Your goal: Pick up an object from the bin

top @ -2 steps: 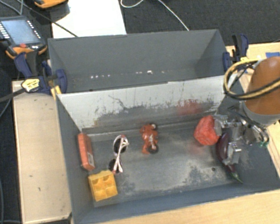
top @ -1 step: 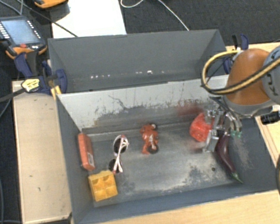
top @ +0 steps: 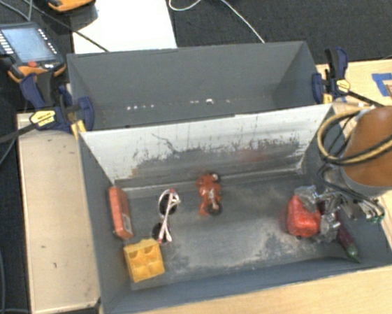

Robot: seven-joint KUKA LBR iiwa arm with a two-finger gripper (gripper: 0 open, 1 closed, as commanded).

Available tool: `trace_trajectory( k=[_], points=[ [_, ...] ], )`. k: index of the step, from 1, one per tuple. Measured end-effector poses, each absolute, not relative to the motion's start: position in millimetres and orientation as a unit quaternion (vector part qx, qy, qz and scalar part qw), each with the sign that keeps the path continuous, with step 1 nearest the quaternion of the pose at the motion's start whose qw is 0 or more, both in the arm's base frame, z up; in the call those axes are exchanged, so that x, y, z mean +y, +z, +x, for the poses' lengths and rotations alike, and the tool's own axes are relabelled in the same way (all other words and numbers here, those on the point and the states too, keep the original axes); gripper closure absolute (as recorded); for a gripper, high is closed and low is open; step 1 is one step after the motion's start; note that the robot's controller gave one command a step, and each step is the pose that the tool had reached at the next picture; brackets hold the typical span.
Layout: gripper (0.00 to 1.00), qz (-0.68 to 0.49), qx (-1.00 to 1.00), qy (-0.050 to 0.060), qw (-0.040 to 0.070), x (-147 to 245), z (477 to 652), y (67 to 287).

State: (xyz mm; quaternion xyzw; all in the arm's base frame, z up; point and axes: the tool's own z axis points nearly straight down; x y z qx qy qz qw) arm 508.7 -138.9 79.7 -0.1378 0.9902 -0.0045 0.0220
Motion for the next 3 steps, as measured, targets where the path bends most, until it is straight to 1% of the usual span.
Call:
trace_trajectory(
  k=[2,3],
  points=[
    [1.00,-0.138,0.990,-0.004,0.022,-138.4,508.6,81.7],
    [1.00,-0.138,0.990,-0.002,0.015,-138.1,504.5,90.2]
  ],
)
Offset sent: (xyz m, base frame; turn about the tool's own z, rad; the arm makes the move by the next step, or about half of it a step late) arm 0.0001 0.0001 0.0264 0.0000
